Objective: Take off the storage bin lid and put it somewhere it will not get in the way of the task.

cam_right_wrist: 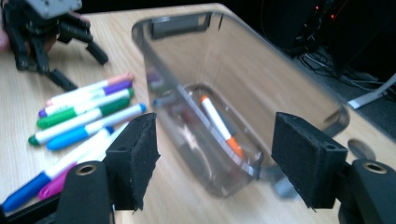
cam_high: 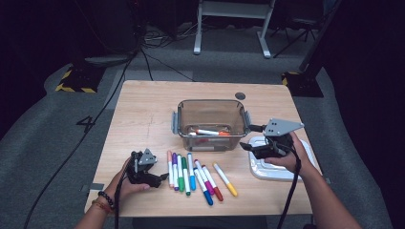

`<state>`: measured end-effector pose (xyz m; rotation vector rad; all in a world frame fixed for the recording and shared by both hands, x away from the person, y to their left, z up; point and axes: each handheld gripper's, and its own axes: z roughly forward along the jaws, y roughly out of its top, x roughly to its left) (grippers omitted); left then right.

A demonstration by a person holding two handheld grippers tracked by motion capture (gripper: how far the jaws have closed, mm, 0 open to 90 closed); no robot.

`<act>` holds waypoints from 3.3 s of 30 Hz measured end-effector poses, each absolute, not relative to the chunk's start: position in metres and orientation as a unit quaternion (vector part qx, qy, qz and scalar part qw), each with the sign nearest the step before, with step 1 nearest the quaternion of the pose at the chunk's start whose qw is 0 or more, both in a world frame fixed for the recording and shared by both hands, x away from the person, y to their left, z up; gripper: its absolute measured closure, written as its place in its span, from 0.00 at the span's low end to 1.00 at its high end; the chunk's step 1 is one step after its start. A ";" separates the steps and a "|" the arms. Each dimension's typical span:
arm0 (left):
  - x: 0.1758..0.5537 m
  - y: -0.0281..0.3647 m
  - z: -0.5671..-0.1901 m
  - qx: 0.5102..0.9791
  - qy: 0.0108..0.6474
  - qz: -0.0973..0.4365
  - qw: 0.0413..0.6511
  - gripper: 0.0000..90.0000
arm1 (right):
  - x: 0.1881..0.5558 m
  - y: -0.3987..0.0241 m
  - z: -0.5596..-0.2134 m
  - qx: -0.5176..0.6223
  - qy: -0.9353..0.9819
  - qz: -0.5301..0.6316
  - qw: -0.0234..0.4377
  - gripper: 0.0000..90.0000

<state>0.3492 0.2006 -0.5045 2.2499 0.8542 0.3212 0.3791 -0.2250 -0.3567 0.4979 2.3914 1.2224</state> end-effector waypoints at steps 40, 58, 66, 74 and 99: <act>0.349 0.201 -0.505 0.868 0.330 0.124 0.349 0.16 | 0.342 -0.212 -0.491 0.219 0.906 0.352 0.085 0.60; 0.349 0.201 -0.505 0.868 0.330 0.124 0.350 0.16 | 0.358 -0.227 -0.484 0.208 0.908 0.351 0.094 0.84; 0.349 0.201 -0.505 0.868 0.330 0.124 0.350 0.16 | 0.354 -0.232 -0.465 0.181 0.901 0.383 0.094 0.84; 0.349 0.201 -0.505 0.868 0.330 0.124 0.350 0.16 | 0.349 -0.231 -0.428 0.119 0.898 0.412 0.099 0.84; 0.349 0.201 -0.505 0.868 0.330 0.124 0.350 0.16 | 0.389 -0.217 -0.352 0.087 0.886 0.428 0.155 0.84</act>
